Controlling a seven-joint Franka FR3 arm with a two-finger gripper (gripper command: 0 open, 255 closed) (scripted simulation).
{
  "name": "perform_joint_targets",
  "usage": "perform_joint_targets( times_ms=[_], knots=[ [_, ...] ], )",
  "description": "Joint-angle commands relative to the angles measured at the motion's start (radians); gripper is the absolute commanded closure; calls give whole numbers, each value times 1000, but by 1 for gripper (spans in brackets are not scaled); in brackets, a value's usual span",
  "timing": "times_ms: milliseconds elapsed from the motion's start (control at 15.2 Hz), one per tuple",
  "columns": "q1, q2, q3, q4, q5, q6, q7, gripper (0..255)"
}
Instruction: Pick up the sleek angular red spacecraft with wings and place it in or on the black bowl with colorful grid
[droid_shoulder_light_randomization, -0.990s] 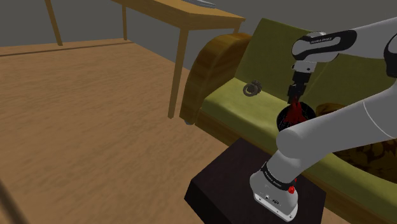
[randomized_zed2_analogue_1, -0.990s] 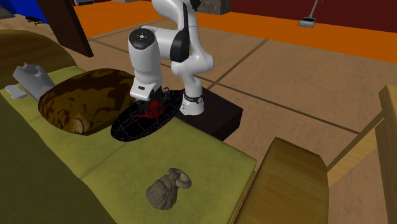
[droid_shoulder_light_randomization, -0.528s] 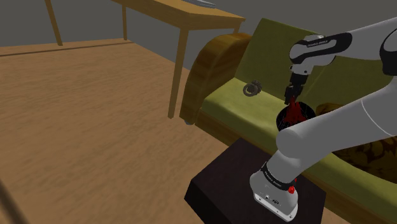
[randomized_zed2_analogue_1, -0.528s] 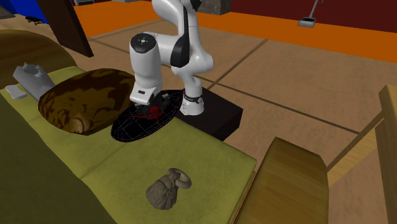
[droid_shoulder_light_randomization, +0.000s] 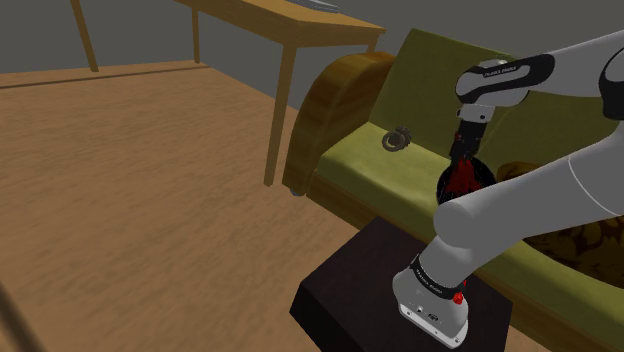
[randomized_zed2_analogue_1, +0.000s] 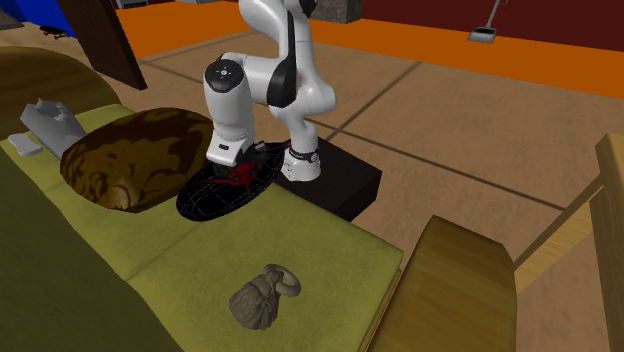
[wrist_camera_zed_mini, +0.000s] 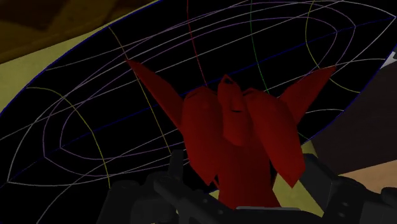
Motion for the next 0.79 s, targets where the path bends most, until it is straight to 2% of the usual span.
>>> perform_joint_targets(
  times_ms=[0,264,726],
  knots=[
    [4,12,0,6,6,-1,1,0],
    [22,22,28,133,37,-120,-10,0],
    [22,22,28,133,37,-120,-10,0]
  ],
)
